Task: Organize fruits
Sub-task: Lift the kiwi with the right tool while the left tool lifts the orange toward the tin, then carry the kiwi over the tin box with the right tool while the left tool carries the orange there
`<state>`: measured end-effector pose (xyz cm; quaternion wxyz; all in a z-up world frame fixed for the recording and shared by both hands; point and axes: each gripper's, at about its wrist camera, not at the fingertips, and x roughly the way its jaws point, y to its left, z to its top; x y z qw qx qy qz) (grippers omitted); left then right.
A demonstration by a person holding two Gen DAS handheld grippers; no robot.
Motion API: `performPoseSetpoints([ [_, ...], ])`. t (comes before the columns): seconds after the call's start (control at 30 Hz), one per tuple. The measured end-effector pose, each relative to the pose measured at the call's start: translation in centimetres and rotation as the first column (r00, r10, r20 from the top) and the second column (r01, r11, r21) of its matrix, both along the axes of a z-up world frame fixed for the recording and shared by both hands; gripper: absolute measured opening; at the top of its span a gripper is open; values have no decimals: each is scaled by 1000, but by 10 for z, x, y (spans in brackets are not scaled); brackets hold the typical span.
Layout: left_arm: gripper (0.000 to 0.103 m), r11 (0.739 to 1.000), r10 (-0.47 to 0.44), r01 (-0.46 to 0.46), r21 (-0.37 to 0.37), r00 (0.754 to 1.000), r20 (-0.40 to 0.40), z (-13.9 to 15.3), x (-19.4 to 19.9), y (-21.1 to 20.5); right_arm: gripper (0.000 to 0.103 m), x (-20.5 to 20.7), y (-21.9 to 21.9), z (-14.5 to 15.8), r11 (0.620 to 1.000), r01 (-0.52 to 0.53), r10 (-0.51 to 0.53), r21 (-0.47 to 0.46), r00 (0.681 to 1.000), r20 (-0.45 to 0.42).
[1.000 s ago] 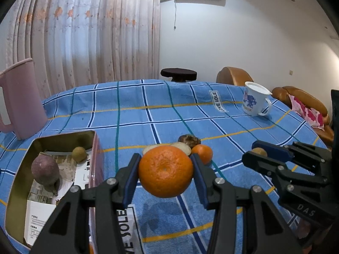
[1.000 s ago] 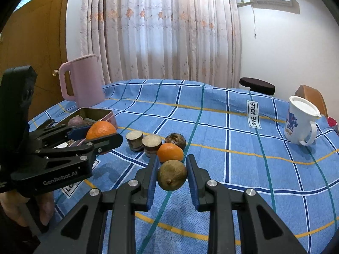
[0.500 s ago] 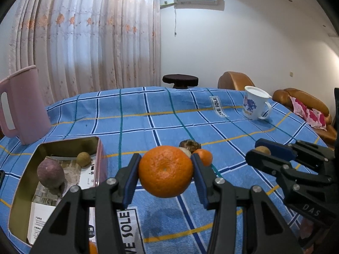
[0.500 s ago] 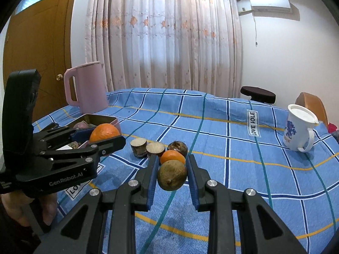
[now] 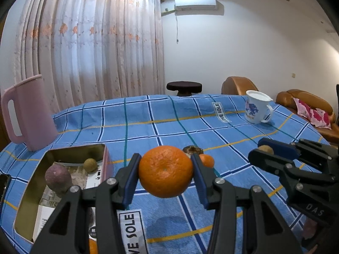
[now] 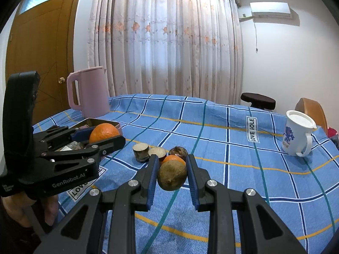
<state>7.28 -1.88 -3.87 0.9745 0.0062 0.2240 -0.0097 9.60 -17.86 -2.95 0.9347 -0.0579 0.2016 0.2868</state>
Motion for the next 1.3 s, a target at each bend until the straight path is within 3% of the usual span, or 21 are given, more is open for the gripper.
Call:
performPoseSetpoints([
  [0.33, 49, 999, 18, -20, 37, 998, 54, 5, -10, -3, 29, -6, -1, 2, 1000, -2, 2, 6, 999, 33],
  [0.6, 49, 999, 41, -41, 18, 999, 26, 6, -7, 6, 29, -1, 8, 2, 999, 0, 2, -37, 999, 33],
  [1.3, 49, 980, 197, -197, -2, 980, -8, 23, -22, 89, 29, 0, 88, 29, 986, -157, 160, -56, 986, 53],
])
